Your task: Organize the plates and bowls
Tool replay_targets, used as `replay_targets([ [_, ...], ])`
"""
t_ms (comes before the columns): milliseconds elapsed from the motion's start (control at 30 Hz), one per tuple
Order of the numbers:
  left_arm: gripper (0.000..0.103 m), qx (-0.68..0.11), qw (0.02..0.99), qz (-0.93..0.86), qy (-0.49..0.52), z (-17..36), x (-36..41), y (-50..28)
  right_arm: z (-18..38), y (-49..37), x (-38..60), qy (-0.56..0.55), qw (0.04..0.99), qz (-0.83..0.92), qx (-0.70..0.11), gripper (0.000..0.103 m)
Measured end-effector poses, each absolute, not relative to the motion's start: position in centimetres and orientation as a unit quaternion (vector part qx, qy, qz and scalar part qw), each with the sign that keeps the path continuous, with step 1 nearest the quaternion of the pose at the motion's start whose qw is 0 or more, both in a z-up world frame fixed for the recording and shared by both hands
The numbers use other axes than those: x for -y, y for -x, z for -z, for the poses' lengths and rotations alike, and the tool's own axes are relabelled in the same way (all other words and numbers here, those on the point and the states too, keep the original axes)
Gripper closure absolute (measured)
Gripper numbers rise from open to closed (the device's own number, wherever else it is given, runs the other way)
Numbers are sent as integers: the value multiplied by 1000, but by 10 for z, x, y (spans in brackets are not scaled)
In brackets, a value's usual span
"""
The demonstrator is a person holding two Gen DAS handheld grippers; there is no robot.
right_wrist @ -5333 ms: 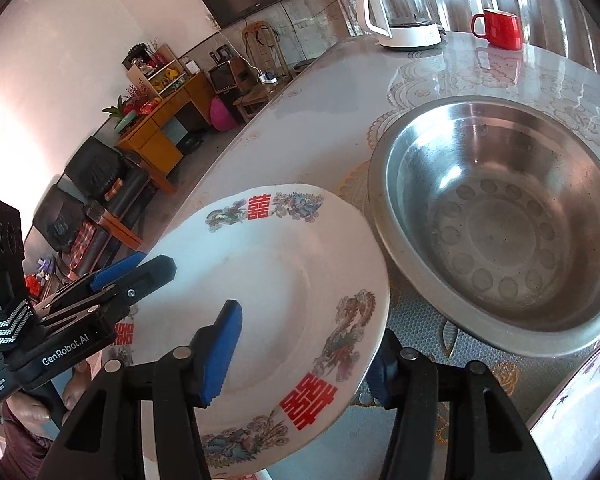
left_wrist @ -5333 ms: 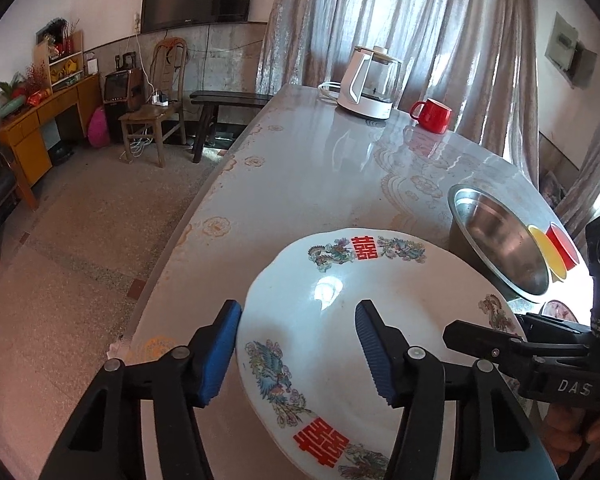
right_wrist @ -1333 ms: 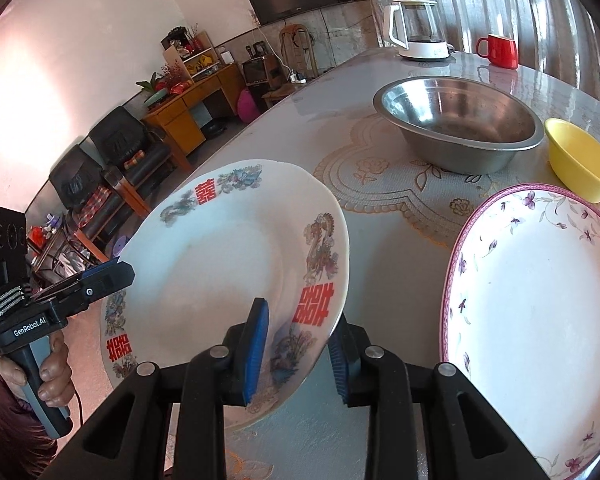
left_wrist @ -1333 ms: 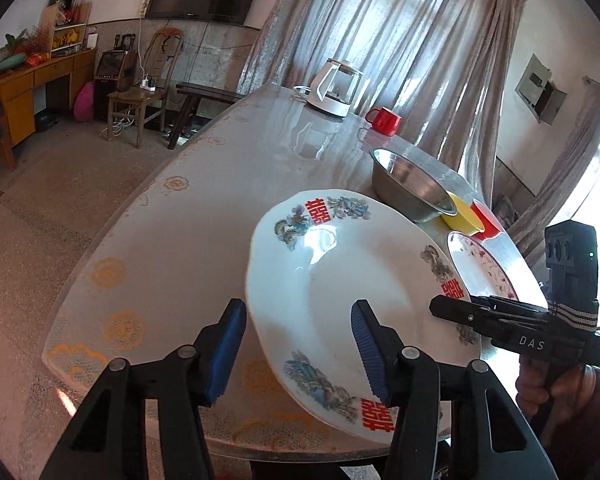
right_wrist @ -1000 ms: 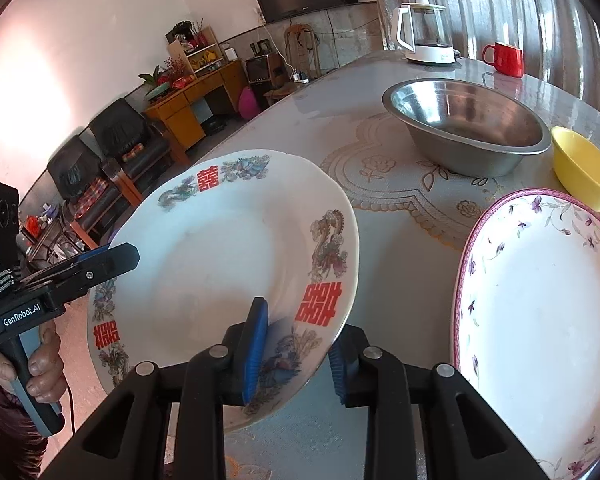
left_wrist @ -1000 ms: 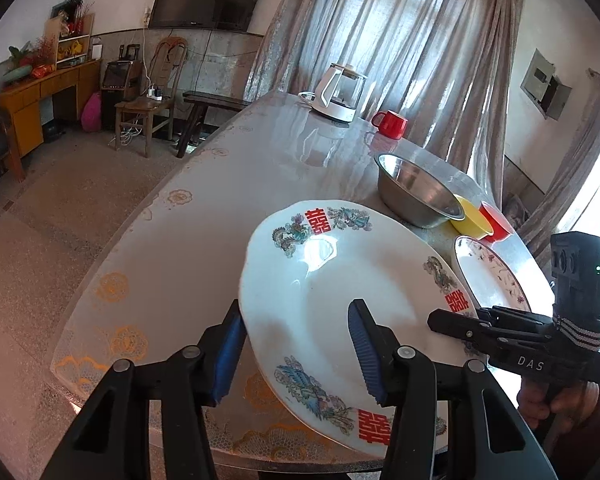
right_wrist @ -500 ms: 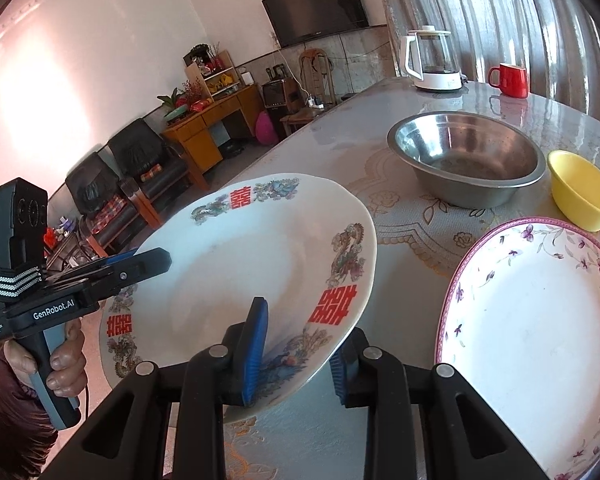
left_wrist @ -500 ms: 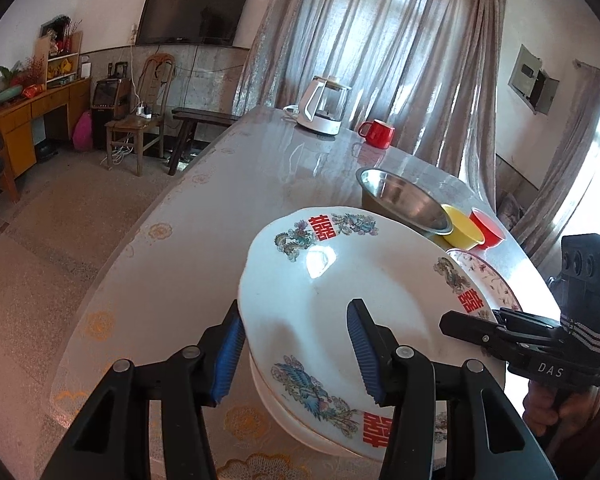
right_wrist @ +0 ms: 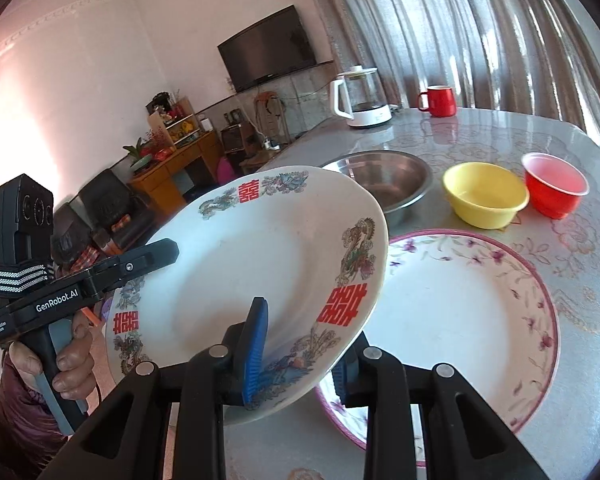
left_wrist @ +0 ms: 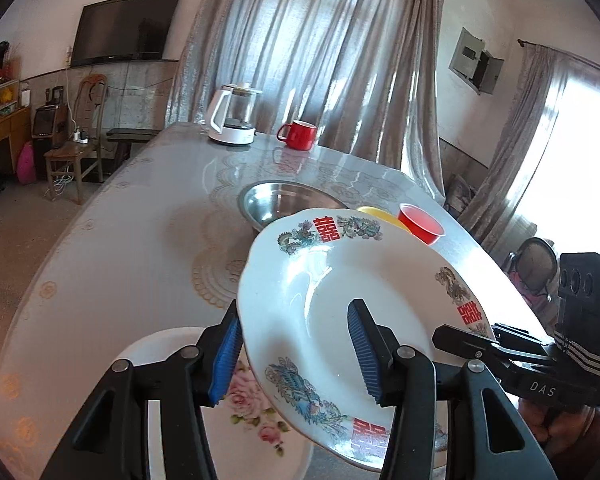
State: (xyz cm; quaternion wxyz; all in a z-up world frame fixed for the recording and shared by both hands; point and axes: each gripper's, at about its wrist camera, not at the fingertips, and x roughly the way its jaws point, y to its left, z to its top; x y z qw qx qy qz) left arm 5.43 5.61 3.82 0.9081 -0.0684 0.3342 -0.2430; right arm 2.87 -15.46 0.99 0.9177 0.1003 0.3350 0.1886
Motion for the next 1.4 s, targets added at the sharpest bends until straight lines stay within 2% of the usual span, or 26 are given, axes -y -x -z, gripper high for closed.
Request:
replay_targets([
  [333, 52, -383, 873, 297, 51, -19, 21, -65, 3, -3, 224, -131, 921, -91, -354, 75],
  [700, 51, -438, 851, 286, 41, 11, 55, -79, 24, -10, 248, -120, 912, -22, -391, 71],
  [1067, 48, -397, 872, 284, 32, -4, 55, -71, 25, -14, 241, -65, 917, 9, -394, 67],
  [1400, 43, -396, 885, 242, 30, 1, 39, -66, 19, -13, 245, -45, 919, 40, -390, 65],
])
